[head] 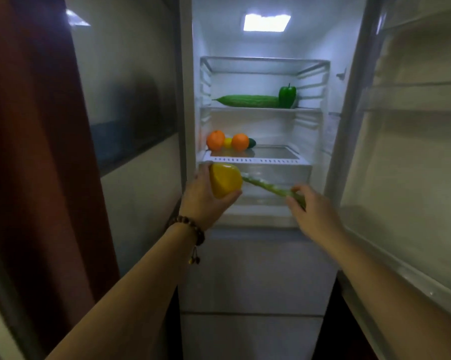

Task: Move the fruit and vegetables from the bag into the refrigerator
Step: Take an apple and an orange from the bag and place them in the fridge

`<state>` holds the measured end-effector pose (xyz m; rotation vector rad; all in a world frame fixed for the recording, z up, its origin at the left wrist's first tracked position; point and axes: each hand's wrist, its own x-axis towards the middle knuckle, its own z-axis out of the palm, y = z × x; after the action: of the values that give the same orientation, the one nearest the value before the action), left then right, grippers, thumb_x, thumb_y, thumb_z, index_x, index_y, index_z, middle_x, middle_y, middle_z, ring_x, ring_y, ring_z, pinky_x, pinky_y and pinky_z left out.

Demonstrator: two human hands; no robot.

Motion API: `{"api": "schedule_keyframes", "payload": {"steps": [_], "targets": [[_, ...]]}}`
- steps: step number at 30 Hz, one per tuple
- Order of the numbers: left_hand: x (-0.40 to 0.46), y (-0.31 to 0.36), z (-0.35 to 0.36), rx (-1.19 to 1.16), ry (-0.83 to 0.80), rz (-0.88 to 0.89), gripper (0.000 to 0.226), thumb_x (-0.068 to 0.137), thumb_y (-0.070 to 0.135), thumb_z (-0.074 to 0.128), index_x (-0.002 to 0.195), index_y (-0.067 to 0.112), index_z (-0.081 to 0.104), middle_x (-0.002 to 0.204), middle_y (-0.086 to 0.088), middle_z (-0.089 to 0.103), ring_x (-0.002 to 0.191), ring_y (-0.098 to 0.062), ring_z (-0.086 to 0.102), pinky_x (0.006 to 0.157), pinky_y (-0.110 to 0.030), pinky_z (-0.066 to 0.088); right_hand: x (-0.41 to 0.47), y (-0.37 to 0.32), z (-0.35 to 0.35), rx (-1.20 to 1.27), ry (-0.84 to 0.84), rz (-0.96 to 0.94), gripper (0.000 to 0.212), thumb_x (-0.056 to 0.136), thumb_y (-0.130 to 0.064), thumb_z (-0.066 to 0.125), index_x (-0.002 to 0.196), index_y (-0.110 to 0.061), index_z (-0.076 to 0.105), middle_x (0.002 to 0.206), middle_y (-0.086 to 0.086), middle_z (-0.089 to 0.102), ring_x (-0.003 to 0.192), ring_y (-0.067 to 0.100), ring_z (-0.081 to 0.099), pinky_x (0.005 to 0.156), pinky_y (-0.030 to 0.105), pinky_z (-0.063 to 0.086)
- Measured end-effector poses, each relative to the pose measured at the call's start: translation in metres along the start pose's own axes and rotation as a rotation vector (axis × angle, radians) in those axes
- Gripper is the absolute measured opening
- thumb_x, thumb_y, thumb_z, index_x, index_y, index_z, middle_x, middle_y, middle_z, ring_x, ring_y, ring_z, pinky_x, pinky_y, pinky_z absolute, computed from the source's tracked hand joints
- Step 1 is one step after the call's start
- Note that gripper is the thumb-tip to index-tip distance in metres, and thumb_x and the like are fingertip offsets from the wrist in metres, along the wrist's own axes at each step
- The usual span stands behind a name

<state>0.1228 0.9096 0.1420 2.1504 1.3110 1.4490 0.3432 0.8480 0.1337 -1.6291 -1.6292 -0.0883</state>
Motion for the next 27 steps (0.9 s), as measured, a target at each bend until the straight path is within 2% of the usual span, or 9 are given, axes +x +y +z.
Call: {"api": "schedule_keyframes", "payload": {"steps": [3,6,9,13,17,21,24,27], "targets": [[0.050,-0.013,0.016,-0.014,0.021,0.044,0.084,0.070,0.047,0.076,0.136,0.018,0.033,0.131,-0.006,0.043,0.110,-0.017,0.046,0.092,-0.037,0.046,0.061,0.003,0.009,-0.030,0.056,-0.004,0.022,0.094,-0.028,0.051,0.110,-0.014,0.055,0.078,0.005,0.054,0.065,0.020,0.048,0.058,0.028,0.033],[0.092,-0.030,0.032,-0.038,0.054,0.087,0.083,0.067,0.050,0.076,0.133,0.018,0.036,0.130,-0.008,0.044,0.108,-0.020,0.050,0.089,-0.041,0.050,0.123,0.007,0.016,-0.049,0.133,-0.040,0.022,0.093,-0.026,0.052,0.109,-0.012,0.055,0.088,0.013,0.060,0.073,0.026,0.052,0.062,0.029,0.035],[0.130,-0.041,0.044,-0.052,0.068,0.109,0.084,0.067,0.048,0.077,0.134,0.019,0.034,0.129,-0.008,0.042,0.104,-0.018,0.050,0.085,-0.034,0.050,0.188,0.015,0.021,-0.040,0.153,-0.058,0.025,0.094,-0.028,0.049,0.114,-0.013,0.054,0.103,0.017,0.064,0.087,0.032,0.059,0.071,0.032,0.042],[0.184,-0.055,0.058,-0.031,0.120,0.160,0.085,0.068,0.042,0.078,0.135,0.015,0.034,0.127,-0.009,0.042,0.102,-0.014,0.046,0.080,-0.024,0.041,0.281,0.017,0.019,-0.045,0.167,-0.162,0.025,0.096,-0.029,0.046,0.115,-0.013,0.051,0.100,0.015,0.062,0.083,0.027,0.054,0.069,0.032,0.040],[0.240,-0.072,0.074,0.066,0.203,0.217,0.082,0.066,0.044,0.079,0.132,0.015,0.039,0.124,-0.007,0.047,0.099,-0.009,0.042,0.075,-0.011,0.033,0.375,0.016,0.023,-0.117,0.053,-0.202,0.025,0.098,-0.032,0.042,0.116,-0.016,0.050,0.097,0.009,0.053,0.081,0.023,0.048,0.069,0.030,0.035],[0.279,-0.091,0.087,0.102,0.183,0.212,0.081,0.066,0.045,0.078,0.133,0.024,0.038,0.124,-0.003,0.044,0.097,-0.007,0.043,0.069,-0.002,0.031,0.464,0.025,0.042,-0.286,-0.083,-0.178,0.028,0.098,-0.031,0.042,0.119,-0.015,0.050,0.110,0.018,0.058,0.085,0.027,0.049,0.071,0.030,0.036],[0.295,-0.104,0.095,0.173,0.199,0.220,0.084,0.064,0.057,0.073,0.134,0.029,0.037,0.124,-0.001,0.043,0.098,-0.010,0.047,0.074,-0.009,0.037,0.510,0.033,0.062,-0.428,-0.227,-0.209,0.031,0.098,-0.030,0.042,0.123,-0.012,0.048,0.123,0.018,0.055,0.106,0.032,0.053,0.081,0.032,0.038],[0.301,-0.110,0.104,0.213,0.171,0.219,0.086,0.063,0.066,0.067,0.136,0.038,0.030,0.127,0.005,0.039,0.101,-0.013,0.049,0.078,-0.032,0.052,0.536,0.040,0.080,-0.540,-0.340,-0.233,0.033,0.099,-0.029,0.038,0.125,-0.010,0.045,0.125,0.017,0.054,0.105,0.030,0.051,0.081,0.031,0.036]]}}
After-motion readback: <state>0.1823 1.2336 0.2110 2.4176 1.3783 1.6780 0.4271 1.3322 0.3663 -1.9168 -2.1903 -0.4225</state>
